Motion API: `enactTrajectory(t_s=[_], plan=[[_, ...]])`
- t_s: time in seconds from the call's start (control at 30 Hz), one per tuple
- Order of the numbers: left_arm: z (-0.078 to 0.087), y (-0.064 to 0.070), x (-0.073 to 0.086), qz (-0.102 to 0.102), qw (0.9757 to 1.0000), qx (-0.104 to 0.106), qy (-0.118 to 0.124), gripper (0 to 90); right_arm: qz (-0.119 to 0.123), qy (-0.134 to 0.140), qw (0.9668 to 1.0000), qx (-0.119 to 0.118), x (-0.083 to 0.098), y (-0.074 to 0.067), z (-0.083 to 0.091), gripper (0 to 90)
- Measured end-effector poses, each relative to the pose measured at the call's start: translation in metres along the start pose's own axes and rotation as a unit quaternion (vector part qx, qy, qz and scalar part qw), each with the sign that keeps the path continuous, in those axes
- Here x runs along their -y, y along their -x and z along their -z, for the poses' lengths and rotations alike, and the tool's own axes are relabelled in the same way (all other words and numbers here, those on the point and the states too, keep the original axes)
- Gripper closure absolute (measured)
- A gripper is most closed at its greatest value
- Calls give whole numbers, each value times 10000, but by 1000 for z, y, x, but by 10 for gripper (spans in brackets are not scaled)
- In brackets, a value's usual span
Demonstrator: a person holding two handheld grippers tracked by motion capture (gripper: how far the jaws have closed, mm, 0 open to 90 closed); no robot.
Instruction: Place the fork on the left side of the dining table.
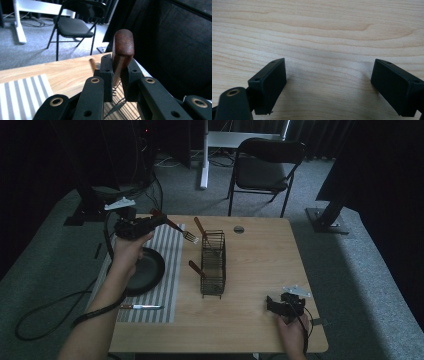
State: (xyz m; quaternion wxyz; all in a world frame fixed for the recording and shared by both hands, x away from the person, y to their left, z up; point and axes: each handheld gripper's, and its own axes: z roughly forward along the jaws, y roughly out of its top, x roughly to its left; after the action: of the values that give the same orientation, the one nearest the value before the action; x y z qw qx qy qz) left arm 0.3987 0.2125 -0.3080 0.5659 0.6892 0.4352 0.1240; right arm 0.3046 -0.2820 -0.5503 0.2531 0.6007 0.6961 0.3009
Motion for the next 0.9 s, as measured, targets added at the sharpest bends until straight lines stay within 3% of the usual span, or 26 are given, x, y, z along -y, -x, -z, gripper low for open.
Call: enactTrajectory(t_s=[0.3,0.53,0.9], plan=[[-2,-26,21,160,9998,-152,-24,802,0,-9,10000,1,0,0,0,126],[-2,-44,29,332,9987,-399,10,802,2,-9,10000,1,0,0,0,126],[-7,-77,49,725,9935,-875,18,803,2,-8,10000,0,0,0,0,126]])
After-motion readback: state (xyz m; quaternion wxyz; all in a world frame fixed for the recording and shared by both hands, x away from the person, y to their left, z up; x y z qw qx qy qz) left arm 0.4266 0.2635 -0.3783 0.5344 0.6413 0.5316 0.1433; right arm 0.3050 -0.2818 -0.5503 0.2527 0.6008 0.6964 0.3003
